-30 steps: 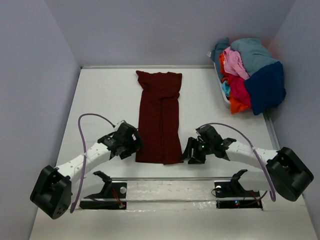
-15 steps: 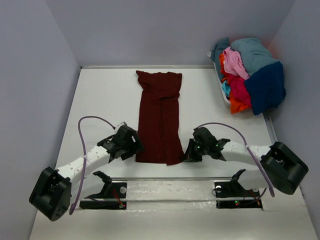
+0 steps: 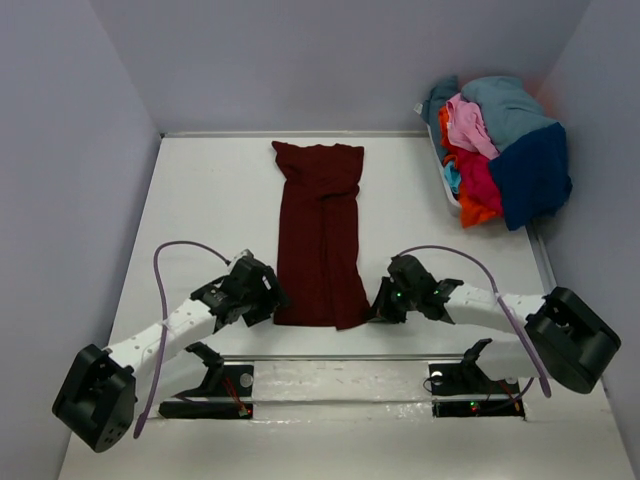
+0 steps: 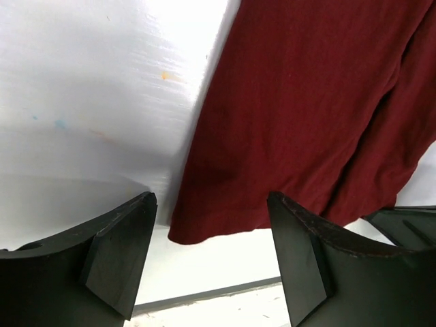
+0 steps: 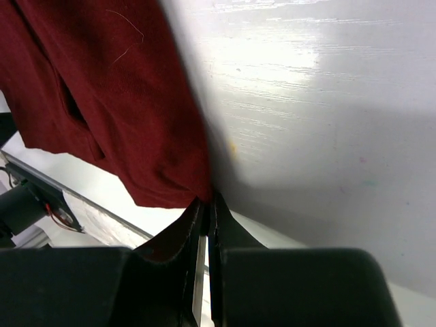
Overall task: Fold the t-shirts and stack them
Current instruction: Grab the bottom of the folded rectangular tshirt with both arms
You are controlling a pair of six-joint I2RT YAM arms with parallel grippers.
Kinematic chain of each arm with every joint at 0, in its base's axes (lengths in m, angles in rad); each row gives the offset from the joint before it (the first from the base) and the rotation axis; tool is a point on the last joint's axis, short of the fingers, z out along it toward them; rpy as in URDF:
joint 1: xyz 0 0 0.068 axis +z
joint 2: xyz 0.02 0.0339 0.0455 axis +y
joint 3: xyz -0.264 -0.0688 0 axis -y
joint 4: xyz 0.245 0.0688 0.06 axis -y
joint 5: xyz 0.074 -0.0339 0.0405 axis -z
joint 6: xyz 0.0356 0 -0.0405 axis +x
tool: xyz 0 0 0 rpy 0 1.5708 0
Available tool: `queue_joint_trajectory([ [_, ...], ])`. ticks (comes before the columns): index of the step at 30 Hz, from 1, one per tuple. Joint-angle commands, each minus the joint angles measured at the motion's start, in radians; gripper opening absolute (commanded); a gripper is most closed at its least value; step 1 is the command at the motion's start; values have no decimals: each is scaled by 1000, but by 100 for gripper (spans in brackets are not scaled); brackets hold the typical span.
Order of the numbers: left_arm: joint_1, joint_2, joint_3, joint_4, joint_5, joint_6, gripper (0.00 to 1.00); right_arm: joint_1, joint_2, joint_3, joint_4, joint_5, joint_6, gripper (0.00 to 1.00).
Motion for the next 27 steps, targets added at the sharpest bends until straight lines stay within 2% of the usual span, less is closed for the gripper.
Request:
queue_joint_trajectory([
  [1,-20,3,-45,-81,5,-34,79,9,20,-8,56,8,7,7],
  [8,-60,53,-25,-82,-12,-44,61,27,80,0,114,-26,14,7],
  [12,-69,55,-24,-85,-12,-52,42,27,66,-11,125,-17,26,7],
  [15,-69,55,-19,-93,-52,-55,9,27,63,-9,125,-21,23,7],
  [16,-69,53,-15,-98,-55,-57,6,27,61,-6,126,-24,20,7],
  [21,-69,-5,71,-166,-106,-23,6,27,35,50,106,-24,-23,7],
  [27,-69,21,303,-197,-233,90,6,27,18,219,39,-20,-112,7],
])
